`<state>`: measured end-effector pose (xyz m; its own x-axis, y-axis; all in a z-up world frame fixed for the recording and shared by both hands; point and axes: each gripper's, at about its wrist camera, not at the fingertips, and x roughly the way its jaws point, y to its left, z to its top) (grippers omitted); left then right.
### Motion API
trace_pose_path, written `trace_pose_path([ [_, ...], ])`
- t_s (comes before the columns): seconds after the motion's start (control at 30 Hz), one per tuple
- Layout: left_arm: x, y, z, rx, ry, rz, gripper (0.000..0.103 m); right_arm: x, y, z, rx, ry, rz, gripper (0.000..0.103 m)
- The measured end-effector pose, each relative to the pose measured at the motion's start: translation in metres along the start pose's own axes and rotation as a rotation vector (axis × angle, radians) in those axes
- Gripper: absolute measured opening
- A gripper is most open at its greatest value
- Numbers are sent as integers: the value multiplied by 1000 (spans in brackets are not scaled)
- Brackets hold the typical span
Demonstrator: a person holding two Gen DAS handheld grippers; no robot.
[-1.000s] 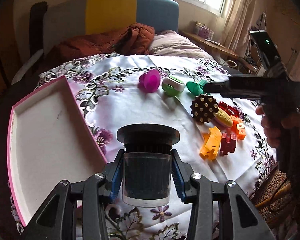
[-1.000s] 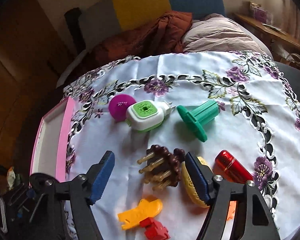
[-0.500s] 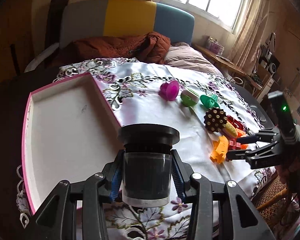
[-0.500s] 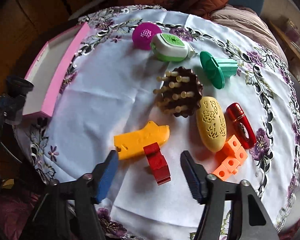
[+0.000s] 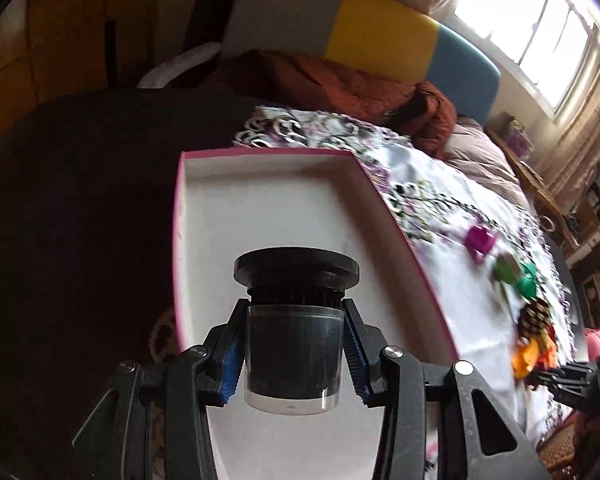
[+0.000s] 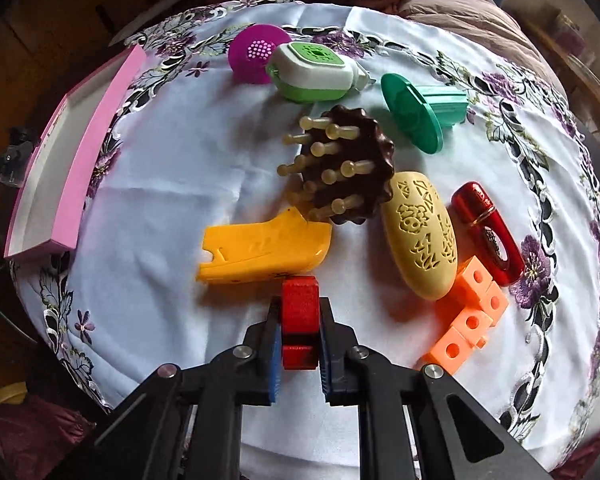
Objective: Organize rigid objects
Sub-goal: 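Lower the cylinder into the pink box and open the left tool while the right tool holds the red block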
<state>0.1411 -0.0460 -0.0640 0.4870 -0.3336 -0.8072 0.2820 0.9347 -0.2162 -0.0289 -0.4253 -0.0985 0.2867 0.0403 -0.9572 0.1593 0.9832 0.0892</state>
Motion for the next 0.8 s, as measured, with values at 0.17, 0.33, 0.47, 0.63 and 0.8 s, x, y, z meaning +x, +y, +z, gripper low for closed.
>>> trace_pose_path([
  [0.17, 20, 6, 20, 31, -7, 84, 44, 0, -1, 0, 8, -24, -4, 15],
  [0.33, 38, 11, 36, 34, 0, 144, 44, 1, 2, 2, 3, -39, 5, 15],
  [0.47, 50, 14, 41, 33, 20, 171, 45, 3, 5, 5, 4, -47, 11, 15],
  [0.63, 38, 17, 35, 17, -8, 183, 57, 4, 5, 7, 0, -55, 16, 15],
  [0.8, 9, 9, 16, 22, -58, 214, 57, 4, 8, 8, -17, -65, 22, 15],
])
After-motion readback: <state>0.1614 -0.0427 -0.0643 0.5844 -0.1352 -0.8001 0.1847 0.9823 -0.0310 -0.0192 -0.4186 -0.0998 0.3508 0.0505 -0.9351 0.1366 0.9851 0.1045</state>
